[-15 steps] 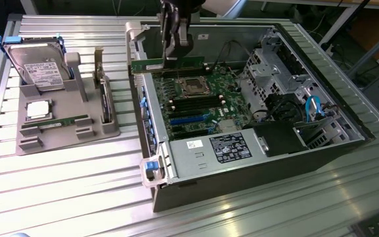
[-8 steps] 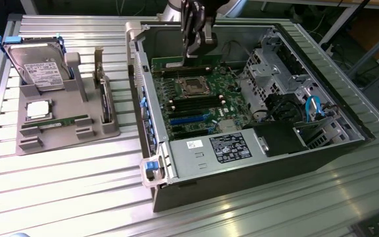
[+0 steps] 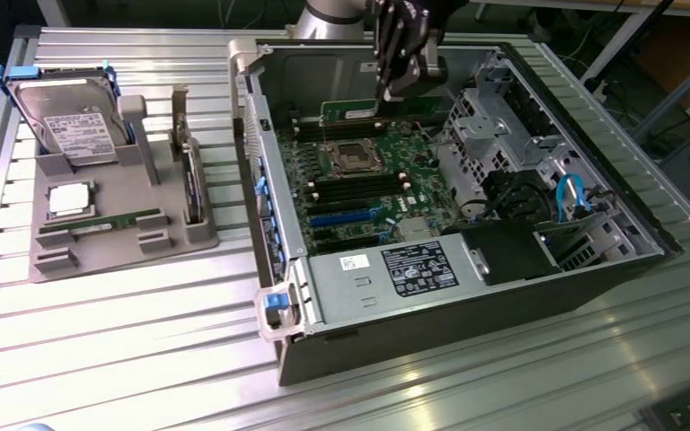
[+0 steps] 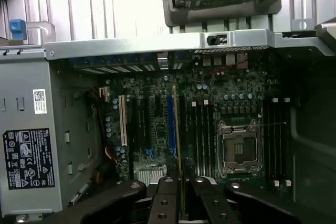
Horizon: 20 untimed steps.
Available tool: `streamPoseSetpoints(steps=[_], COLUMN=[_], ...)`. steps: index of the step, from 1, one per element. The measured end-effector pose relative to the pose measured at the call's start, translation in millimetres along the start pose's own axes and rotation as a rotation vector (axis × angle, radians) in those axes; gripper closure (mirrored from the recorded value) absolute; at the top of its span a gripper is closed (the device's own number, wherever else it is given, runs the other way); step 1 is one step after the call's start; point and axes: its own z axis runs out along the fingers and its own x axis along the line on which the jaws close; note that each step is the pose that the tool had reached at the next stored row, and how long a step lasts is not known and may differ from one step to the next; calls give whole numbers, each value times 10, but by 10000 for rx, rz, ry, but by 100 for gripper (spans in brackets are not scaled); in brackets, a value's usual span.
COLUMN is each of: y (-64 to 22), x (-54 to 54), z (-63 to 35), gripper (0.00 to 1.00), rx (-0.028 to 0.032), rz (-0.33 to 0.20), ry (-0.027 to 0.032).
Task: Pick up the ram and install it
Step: 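Pick up the ram and move it above insertion slot, then insert the ram into the slot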
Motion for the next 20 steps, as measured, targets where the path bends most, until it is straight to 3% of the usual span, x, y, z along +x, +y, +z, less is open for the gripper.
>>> streamPoseSetpoints(steps=[3,6,8,20], y=[-98,-265,-334,-344], x=[-5,-14,-18,-19], z=[-5,-13,-14,-15], gripper=[86,86,86,86], rx=[0,0,0,0], rz=[0,0,-1,15], ry=[0,1,-1,0])
